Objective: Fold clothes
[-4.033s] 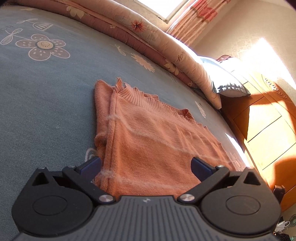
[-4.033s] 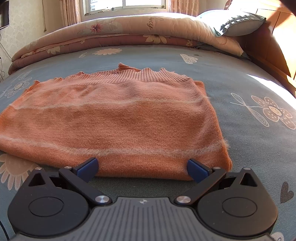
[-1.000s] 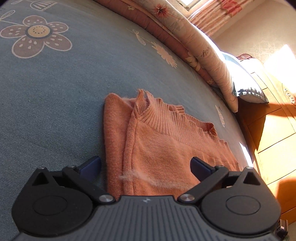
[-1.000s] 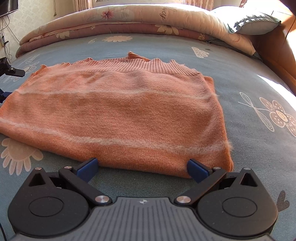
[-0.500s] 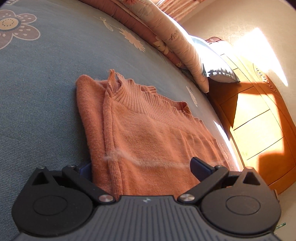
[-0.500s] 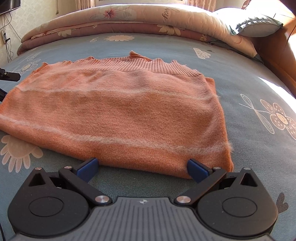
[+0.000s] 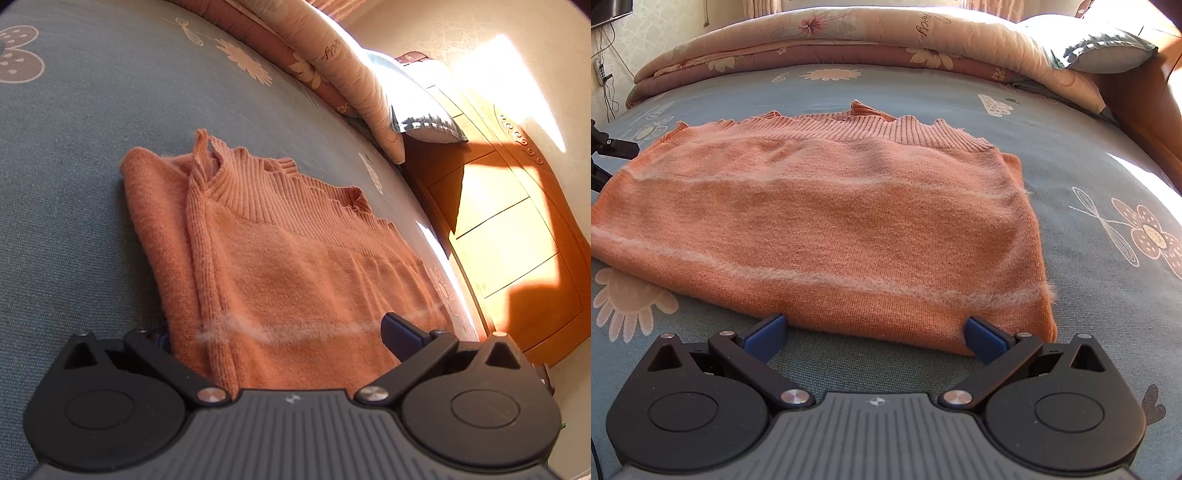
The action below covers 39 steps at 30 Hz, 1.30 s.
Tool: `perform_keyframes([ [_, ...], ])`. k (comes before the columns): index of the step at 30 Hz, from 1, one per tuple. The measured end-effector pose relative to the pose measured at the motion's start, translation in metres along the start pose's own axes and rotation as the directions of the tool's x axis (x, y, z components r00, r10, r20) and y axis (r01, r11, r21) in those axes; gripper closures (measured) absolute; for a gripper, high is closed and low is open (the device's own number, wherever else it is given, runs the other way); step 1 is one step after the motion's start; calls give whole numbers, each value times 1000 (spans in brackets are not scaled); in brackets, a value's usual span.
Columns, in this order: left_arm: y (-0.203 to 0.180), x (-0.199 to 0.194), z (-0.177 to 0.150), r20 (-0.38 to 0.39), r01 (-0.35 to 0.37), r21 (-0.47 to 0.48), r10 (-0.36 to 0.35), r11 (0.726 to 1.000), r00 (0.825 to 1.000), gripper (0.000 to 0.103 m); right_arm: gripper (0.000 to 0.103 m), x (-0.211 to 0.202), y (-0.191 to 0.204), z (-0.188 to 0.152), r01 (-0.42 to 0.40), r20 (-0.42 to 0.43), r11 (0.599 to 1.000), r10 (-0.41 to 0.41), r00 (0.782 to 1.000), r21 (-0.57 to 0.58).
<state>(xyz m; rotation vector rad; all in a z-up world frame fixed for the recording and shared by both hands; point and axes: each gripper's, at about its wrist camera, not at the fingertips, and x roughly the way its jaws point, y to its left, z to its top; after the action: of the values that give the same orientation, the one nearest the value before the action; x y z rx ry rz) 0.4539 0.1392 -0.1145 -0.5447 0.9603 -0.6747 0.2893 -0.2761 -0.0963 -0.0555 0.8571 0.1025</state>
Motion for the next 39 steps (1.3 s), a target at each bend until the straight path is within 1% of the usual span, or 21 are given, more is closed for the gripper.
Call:
perform_keyframes([
  [1,1,0,0,-4,6,-2,-6,1000,1000,1,0,0,0,0,-1,0,1000,1,1000,2],
  [3,2,6,11,-6,6,-40,-6,999,1000,1,0,-1,-1,0,-4,0,1000,4,1000,5],
  [5,-2,16,19,-8,-14,-45,14,999,1000,1,0,-1,-1,0,-7,0,1000,7,1000,9],
  [7,-8,21,19,-17,-42,-8,41,999,999,1,0,-1,-1,0,-7,0,1000,7,1000,10],
  [9,-12,19,14,-21,-56,34,57,998,998,5,0,-2,-2,0,-12,1,1000,12,1000,14],
  [10,-12,18,12,-15,-71,38,72,997,997,8,0,-2,-3,0,-16,1,1000,16,1000,18],
  [12,-13,15,12,-13,-117,20,117,993,993,25,0,-3,-5,1,-24,2,999,24,1000,30],
  [13,-12,14,14,-18,-143,0,143,990,990,30,0,-3,-5,0,-23,1,999,23,1000,28],
  [15,-13,13,17,-38,-206,-21,205,978,978,53,0,-3,-4,0,-22,-3,999,22,1000,25],
  [16,-14,13,18,-48,-234,-30,232,972,971,58,0,-3,-3,0,-19,-3,1000,19,1000,20],
  [17,-14,13,19,-56,-249,-37,247,968,967,60,0,-3,-2,-1,-16,-4,1000,16,1000,16],
  [21,-10,12,20,-64,-255,-57,251,965,966,62,0,-3,-3,-1,-17,-5,1000,17,1000,12],
  [23,-2,9,19,-55,-224,-80,220,971,974,63,0,-3,-3,-1,-20,-5,1000,20,1000,12],
  [24,2,8,18,-50,-205,-96,201,974,978,66,0,-3,-4,-1,-21,-6,1000,21,1000,12],
  [26,13,5,16,-42,-160,-117,156,980,987,68,0,-3,-4,-1,-24,-6,1000,24,1000,12],
  [28,18,4,14,-41,-120,-104,116,987,992,69,0,-3,-5,-1,-26,-6,1000,26,1000,12],
  [30,18,4,13,-44,-108,-57,105,993,993,68,0,-3,-5,-1,-29,-6,1000,29,1000,12],
  [32,16,6,16,-56,-111,-30,109,993,992,68,0,-2,-6,-1,-31,-6,999,31,1000,17],
  [34,15,8,20,-75,-119,-29,117,992,990,65,0,-1,-7,-1,-32,-6,999,32,999,19],
  [36,14,10,23,-93,-133,-32,130,991,987,67,0,-1,-7,-1,-34,-6,999,34,999,21],
  [39,4,14,25,-109,-177,7,177,984,978,68,0,0,-7,-1,-35,-5,999,35,999,19],
])
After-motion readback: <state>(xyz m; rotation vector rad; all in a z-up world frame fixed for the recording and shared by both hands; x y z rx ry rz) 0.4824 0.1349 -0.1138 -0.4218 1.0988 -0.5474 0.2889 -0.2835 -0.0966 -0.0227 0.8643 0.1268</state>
